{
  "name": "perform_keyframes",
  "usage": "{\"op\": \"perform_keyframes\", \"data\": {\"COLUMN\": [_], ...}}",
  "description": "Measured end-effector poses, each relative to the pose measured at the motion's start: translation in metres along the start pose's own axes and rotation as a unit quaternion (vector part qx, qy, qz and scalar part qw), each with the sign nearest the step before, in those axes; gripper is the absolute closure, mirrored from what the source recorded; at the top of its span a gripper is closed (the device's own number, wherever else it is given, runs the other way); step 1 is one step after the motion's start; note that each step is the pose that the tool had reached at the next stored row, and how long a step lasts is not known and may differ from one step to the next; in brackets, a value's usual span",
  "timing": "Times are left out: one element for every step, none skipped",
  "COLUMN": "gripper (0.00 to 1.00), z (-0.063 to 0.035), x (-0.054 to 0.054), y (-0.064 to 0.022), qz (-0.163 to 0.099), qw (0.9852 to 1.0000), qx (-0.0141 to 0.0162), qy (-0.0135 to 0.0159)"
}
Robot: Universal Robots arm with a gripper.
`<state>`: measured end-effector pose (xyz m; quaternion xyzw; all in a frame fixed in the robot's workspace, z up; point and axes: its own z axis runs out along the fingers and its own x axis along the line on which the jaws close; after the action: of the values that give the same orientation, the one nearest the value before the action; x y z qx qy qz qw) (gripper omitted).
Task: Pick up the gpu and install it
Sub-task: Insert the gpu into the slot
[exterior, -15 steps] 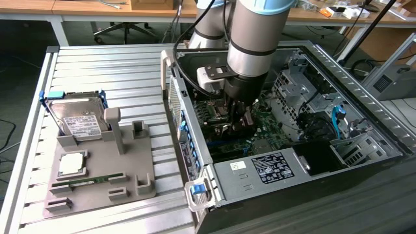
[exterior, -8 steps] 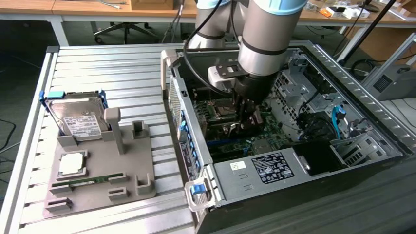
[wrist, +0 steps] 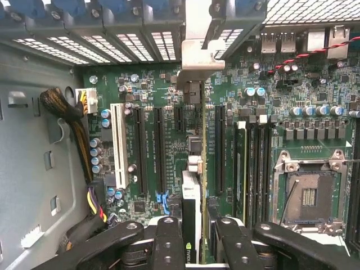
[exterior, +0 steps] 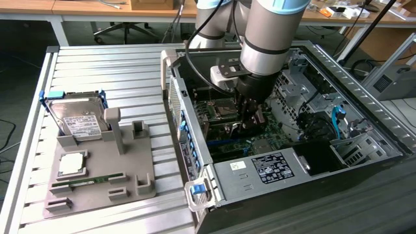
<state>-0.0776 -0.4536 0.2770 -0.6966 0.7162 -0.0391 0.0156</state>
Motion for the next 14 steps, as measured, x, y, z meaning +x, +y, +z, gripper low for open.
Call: {"op": "perform_keyframes", "data": {"gripper": [0.73,0.73,0.73,0.73,0.73,0.73,0.73,0.73,0.73,0.73,0.73,0.73,0.73,0.73], "z": [0.0000,0.0000,0.0000,0.0000,0.0000,0.0000,0.0000,0.0000,0.0000,0.0001,0.0001,0.0000,0.0000,-0.0001], "x": [0.0000,0.0000,0.0000,0.0001,0.0002,0.0003,0.0004,0.0003,0.0004,0.0004,0.0004,0.0004,0.0004,0.0004], "y": [0.0000,0.0000,0.0000,-0.0001,-0.0001,0.0000,0.0000,0.0000,0.0000,0.0000,-0.0001,0.0000,0.0000,0.0000], "qz": [0.000,0.000,0.000,0.000,0.001,0.001,0.002,0.002,0.002,0.002,0.002,0.002,0.002,0.002], "qw": [1.0000,1.0000,1.0000,1.0000,0.9999,0.9998,0.9997,0.9997,0.9997,0.9997,0.9997,0.9998,0.9998,0.9998], "qx": [0.0000,0.0000,0.0000,-0.0002,-0.0003,-0.0005,-0.0007,-0.0007,-0.0007,-0.0007,-0.0006,-0.0006,-0.0006,-0.0006], "qy": [0.0000,0.0000,-0.0001,-0.0059,-0.0113,-0.0194,-0.0239,-0.0242,-0.0243,-0.0238,-0.0225,-0.0202,-0.0198,-0.0198]}}
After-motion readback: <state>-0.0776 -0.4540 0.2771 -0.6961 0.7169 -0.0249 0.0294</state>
